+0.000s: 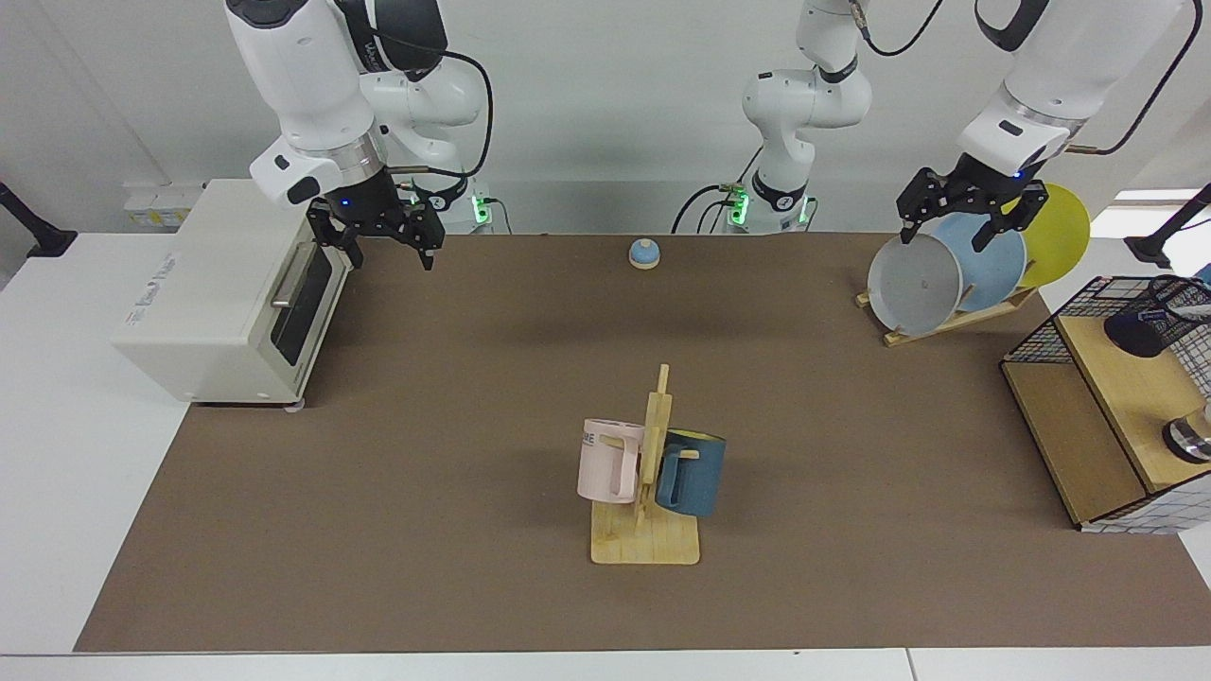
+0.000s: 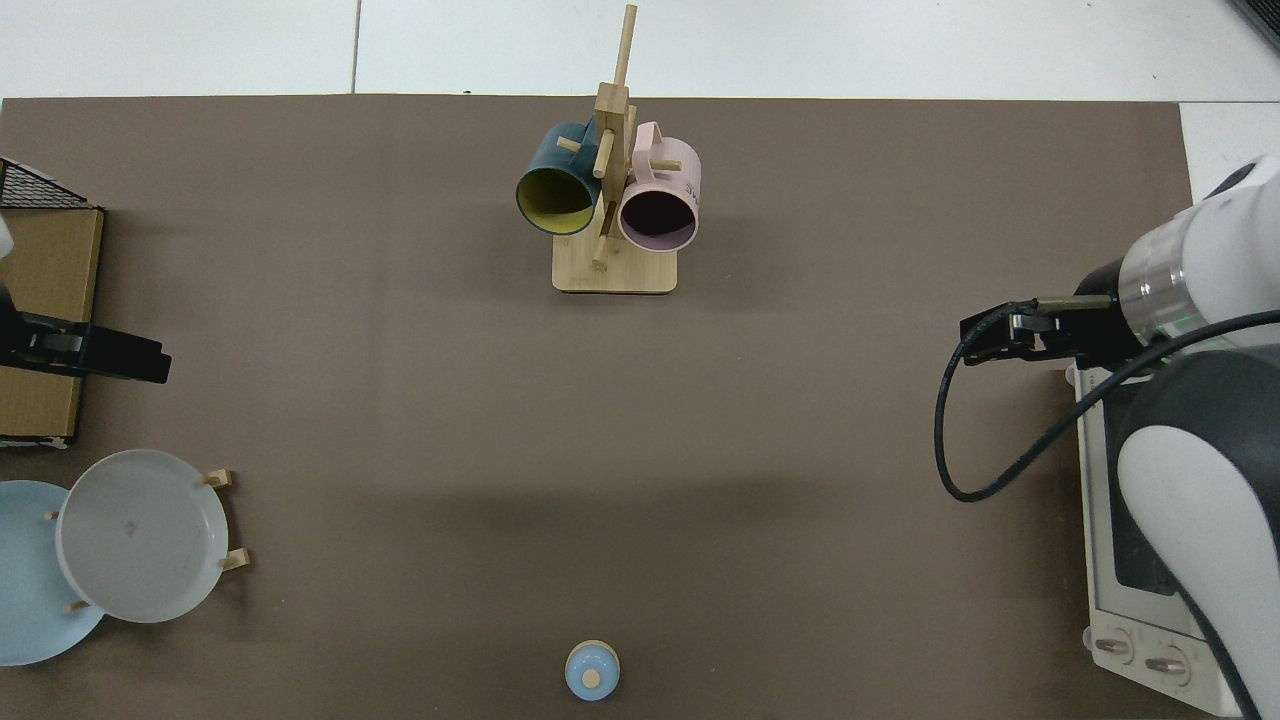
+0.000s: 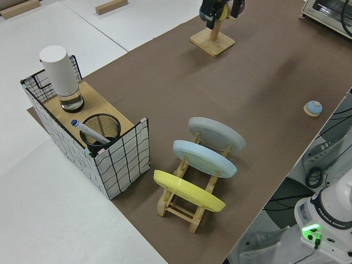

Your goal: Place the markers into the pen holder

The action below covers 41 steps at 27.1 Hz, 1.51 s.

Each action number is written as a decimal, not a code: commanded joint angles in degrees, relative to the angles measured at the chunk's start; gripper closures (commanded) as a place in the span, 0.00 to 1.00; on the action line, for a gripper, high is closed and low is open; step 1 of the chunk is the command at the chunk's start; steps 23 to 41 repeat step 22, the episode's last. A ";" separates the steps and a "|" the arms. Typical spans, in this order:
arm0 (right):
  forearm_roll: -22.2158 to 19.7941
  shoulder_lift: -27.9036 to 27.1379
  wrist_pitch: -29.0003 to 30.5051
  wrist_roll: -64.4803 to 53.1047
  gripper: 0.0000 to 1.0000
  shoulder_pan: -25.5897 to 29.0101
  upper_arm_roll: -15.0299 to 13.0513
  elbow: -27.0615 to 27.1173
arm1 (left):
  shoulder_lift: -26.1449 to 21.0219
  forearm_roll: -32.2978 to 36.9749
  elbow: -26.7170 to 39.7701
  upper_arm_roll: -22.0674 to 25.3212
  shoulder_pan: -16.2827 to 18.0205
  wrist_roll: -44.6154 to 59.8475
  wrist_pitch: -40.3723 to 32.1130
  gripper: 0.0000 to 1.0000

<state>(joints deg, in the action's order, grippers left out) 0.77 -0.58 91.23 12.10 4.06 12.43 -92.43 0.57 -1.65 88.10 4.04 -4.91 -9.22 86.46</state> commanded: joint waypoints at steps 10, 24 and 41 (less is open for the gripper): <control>0.73 0.76 1.23 -1.73 0.01 0.86 0.31 -0.82 | 1.63 -0.29 1.98 -0.53 0.78 -1.41 0.28 0.00; 0.73 0.76 1.23 -1.73 0.01 0.86 0.31 -0.82 | 1.71 -0.29 2.07 -0.62 0.78 -1.50 0.29 0.00; 0.73 0.76 1.23 -1.73 0.01 0.86 0.31 -0.82 | 1.71 -0.29 2.07 -0.62 0.78 -1.50 0.29 0.00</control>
